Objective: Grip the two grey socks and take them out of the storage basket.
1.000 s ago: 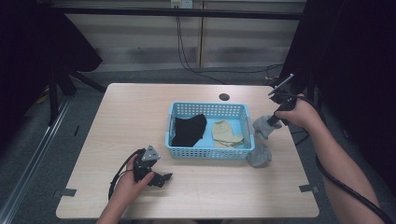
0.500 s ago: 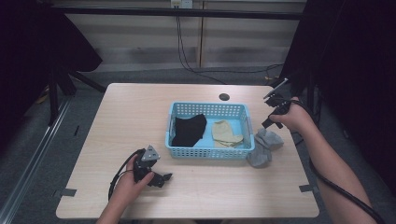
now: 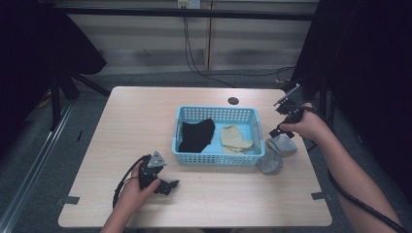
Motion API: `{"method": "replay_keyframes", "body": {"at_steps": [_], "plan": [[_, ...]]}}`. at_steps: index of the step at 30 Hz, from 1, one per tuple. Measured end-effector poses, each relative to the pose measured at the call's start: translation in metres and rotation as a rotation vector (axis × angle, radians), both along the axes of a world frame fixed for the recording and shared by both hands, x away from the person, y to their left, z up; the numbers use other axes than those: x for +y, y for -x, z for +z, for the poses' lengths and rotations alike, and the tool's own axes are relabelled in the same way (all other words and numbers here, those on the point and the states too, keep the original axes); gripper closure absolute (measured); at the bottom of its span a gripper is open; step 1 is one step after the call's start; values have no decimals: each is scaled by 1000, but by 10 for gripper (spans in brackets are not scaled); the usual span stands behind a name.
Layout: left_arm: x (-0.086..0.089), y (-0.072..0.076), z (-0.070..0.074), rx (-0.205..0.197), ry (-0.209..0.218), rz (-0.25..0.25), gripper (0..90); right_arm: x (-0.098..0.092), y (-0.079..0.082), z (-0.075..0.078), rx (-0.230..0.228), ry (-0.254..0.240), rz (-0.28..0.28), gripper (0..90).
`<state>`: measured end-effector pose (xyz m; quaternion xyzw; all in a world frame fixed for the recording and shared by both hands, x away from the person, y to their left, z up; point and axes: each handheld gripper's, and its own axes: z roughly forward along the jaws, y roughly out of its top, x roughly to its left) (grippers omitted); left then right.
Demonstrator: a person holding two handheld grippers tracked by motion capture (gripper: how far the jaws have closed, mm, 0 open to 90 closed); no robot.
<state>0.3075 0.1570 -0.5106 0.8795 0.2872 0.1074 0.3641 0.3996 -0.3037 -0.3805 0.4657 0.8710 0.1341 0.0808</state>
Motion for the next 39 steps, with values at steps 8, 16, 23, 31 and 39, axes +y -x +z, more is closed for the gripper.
{"method": "replay_keyframes", "body": {"at_steps": [8,16,23,31,39], "plan": [[0,0,0,-2,-8,-5,0,4,17,-1,12,0,41,263],[0,0,0,-2,-8,-5,0,8,37,0,22,0,89,234],[0,0,0,-2,-9,-5,0,7,57,1,-12,22,116,232],[0,0,0,-2,-9,-5,0,10,82,-8,13,-5,148,224],[0,0,0,-2,-8,-5,0,19,103,-25,15,-23,180,224]]}}
